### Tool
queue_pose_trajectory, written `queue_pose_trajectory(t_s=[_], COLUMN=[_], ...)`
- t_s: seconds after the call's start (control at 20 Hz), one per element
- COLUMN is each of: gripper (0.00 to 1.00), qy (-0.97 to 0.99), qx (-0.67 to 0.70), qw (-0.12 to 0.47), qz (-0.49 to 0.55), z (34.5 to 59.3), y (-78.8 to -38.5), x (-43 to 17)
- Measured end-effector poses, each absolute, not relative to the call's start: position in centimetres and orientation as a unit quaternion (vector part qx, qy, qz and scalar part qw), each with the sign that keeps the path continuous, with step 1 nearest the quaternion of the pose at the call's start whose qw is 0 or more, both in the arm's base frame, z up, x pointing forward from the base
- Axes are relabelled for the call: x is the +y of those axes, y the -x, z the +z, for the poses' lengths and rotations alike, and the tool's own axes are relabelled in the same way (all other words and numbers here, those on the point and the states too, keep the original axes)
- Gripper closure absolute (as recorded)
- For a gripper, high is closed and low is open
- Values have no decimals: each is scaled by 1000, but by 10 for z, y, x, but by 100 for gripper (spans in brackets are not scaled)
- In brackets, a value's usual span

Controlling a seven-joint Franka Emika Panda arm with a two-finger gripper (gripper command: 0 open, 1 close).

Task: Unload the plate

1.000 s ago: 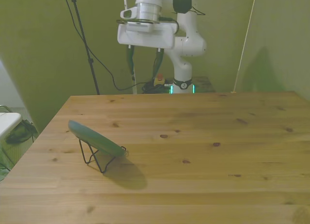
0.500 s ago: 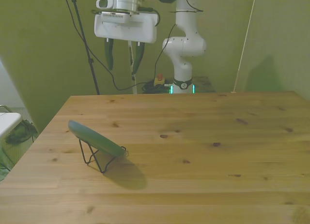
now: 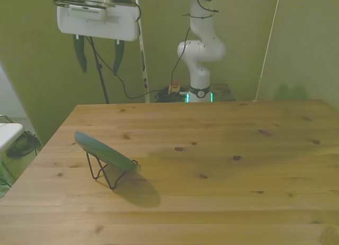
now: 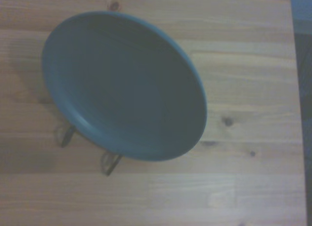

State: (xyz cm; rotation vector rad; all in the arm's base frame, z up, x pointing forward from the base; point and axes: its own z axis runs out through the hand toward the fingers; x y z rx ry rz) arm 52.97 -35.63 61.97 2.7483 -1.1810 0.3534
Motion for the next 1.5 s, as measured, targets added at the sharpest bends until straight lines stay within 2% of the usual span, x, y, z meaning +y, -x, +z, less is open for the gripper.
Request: queue_pose_trajectory(t_s=[0.45, 0.55, 1.0, 1.5], gripper=[0, 0, 0, 0], qy=[-926, -927, -967, -979], qx=[-317, -303, -164, -43], qw=[158, 176, 145, 120], qz=[128, 134, 132, 158], z=[604, 607, 588, 534], y=[-604, -614, -635, -648], x=[-389, -394, -376, -369])
